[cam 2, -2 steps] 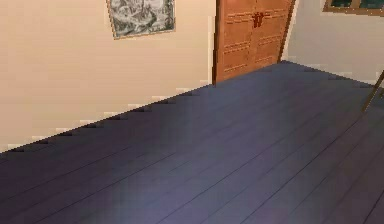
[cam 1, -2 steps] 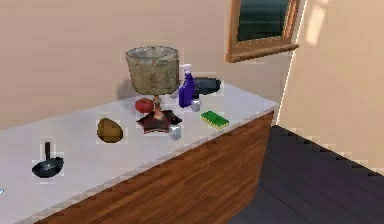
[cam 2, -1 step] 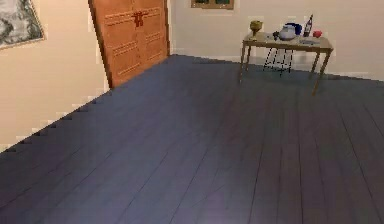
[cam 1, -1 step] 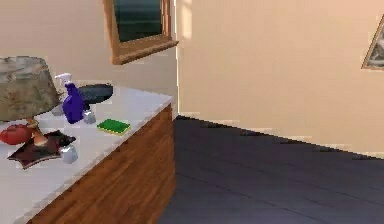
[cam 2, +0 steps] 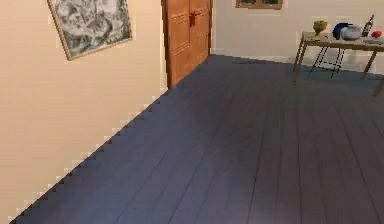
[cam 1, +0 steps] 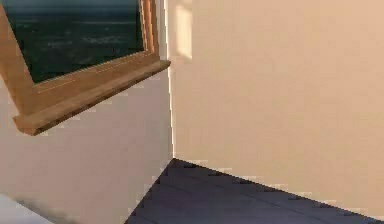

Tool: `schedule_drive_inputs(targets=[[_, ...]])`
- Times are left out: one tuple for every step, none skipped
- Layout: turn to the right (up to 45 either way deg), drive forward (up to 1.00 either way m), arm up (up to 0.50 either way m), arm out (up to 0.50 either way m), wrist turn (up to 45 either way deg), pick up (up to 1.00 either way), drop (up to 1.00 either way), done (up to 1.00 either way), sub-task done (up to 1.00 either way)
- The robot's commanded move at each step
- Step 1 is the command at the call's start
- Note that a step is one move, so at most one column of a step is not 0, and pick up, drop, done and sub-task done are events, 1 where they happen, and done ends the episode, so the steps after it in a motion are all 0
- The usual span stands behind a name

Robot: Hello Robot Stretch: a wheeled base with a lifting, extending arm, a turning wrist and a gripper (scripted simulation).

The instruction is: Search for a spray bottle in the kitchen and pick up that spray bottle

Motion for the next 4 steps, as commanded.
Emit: schedule_drive_inputs(targets=[[-45.0, 0.00, 0.00, 0.00, 0.0, 0.00, 0.00, 0.00, 0.00], [-45.0, 0.00, 0.00, 0.00, 0.0, 0.00, 0.00, 0.00, 0.00], [-45.0, 0.00, 0.00, 0.00, 0.0, 0.00, 0.00, 0.00, 0.00], [-39.0, 0.00, 0.00, 0.00, 0.0, 0.00, 0.00, 0.00, 0.00]])
